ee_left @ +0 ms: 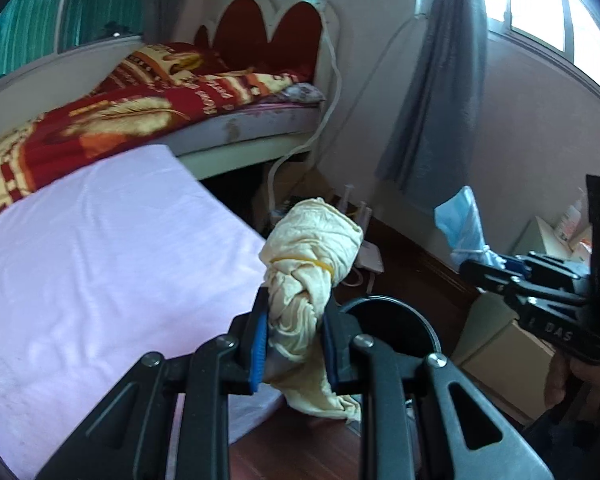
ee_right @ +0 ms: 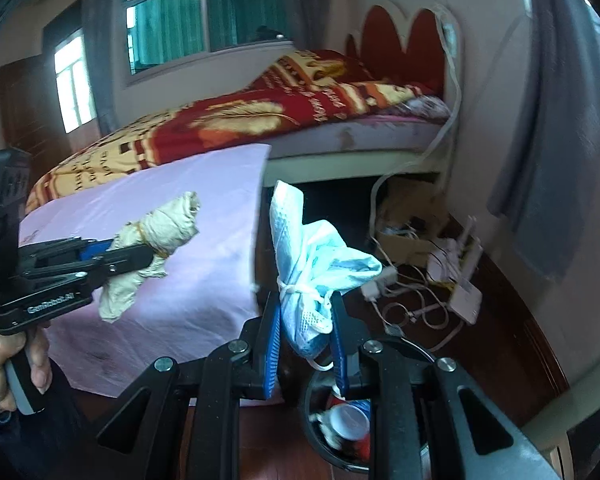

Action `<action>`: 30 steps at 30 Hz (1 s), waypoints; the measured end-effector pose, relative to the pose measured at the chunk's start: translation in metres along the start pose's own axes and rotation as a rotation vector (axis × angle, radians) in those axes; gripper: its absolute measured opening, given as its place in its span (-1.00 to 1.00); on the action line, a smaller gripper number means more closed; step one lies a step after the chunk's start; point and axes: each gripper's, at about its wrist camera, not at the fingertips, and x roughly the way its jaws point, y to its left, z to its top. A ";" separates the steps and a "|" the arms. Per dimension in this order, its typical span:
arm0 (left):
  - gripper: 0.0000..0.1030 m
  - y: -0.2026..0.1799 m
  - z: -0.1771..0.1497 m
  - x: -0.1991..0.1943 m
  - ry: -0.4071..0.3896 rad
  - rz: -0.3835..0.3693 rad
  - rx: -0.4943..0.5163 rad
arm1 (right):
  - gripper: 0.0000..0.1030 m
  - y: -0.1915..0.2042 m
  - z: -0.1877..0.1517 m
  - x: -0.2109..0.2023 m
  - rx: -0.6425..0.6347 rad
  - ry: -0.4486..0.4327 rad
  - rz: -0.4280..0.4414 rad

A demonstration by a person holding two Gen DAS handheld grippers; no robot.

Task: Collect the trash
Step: 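Carry cloth bundle in left tool while right tool carries blue mask to bucket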

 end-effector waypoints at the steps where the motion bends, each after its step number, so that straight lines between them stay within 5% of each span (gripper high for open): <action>1: -0.52 -0.007 -0.001 0.003 0.003 -0.007 0.008 | -0.54 -0.006 -0.004 -0.001 0.008 0.001 -0.010; 17: -0.52 -0.066 -0.030 0.053 0.113 -0.110 0.072 | -0.54 -0.073 -0.065 0.001 0.095 0.088 -0.089; 30: -0.52 -0.093 -0.056 0.108 0.237 -0.157 0.109 | -0.54 -0.099 -0.100 0.045 0.085 0.221 -0.085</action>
